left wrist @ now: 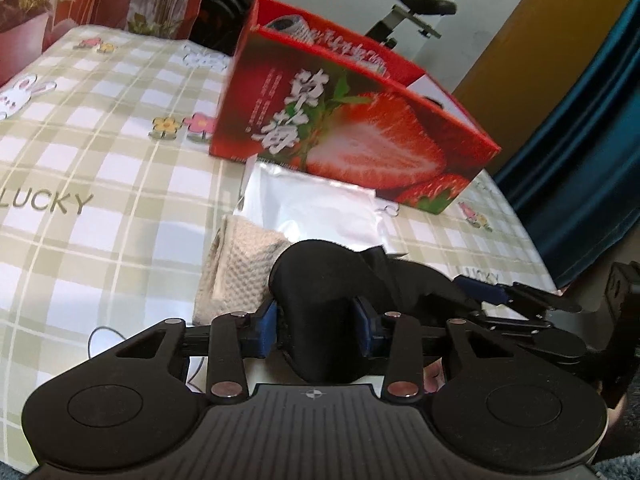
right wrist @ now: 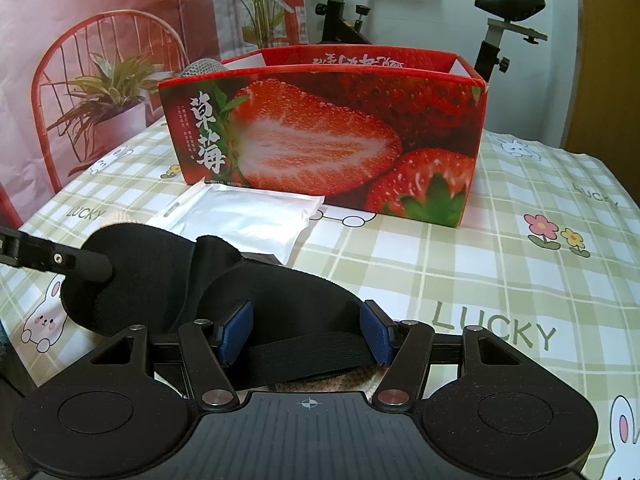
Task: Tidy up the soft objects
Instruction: 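Move both grippers to the black eye mask and close the left gripper on it, then close the right gripper on the eye mask and lift it with both grippers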
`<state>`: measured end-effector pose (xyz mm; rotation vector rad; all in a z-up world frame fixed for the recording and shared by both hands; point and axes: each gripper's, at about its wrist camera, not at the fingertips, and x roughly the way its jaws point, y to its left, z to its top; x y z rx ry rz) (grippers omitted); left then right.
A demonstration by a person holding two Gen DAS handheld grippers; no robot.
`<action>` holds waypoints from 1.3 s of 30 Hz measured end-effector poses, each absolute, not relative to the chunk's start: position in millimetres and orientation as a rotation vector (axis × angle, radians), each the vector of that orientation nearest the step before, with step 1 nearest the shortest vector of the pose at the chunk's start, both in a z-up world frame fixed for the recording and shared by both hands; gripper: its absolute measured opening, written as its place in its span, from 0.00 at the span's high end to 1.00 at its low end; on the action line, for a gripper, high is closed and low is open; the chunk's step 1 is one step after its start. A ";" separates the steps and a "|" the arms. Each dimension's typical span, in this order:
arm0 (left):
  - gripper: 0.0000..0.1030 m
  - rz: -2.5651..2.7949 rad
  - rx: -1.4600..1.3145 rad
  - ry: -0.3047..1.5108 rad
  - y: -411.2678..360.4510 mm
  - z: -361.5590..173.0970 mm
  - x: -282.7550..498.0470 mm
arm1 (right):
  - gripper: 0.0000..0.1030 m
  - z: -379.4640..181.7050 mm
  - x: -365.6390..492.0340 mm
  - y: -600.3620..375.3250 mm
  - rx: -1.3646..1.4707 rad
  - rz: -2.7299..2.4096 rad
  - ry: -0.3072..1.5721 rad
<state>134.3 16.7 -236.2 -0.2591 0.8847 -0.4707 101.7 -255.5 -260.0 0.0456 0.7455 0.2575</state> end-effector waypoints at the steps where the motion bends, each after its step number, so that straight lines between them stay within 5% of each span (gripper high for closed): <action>1: 0.61 -0.478 -0.257 0.870 16.4 -233.5 132.9 | 0.45 -260.0 101.8 -255.4 0.046 0.257 0.745; 5: 0.61 -0.504 -0.241 0.859 12.4 -230.6 131.6 | 0.45 -260.0 101.8 -255.5 0.046 0.256 0.746; 10: 0.77 -0.475 -0.258 0.882 16.1 -240.5 135.3 | 0.45 -259.9 101.4 -256.5 0.053 0.258 0.743; 19: 0.78 -0.437 -0.280 0.937 21.1 -254.4 142.3 | 0.22 -260.3 99.1 -267.3 0.102 0.217 0.740; 25: 0.78 -0.435 -0.289 0.953 20.8 -260.2 145.4 | 0.21 -264.7 100.7 -272.6 0.144 0.217 0.759; 30: 0.78 -0.435 -0.292 0.952 19.8 -261.3 145.8 | 0.30 -261.1 102.3 -273.1 0.161 0.239 0.755; 39: 0.78 -0.435 -0.291 0.952 20.0 -260.8 145.7 | 0.61 -236.6 107.0 -290.9 0.258 0.270 0.706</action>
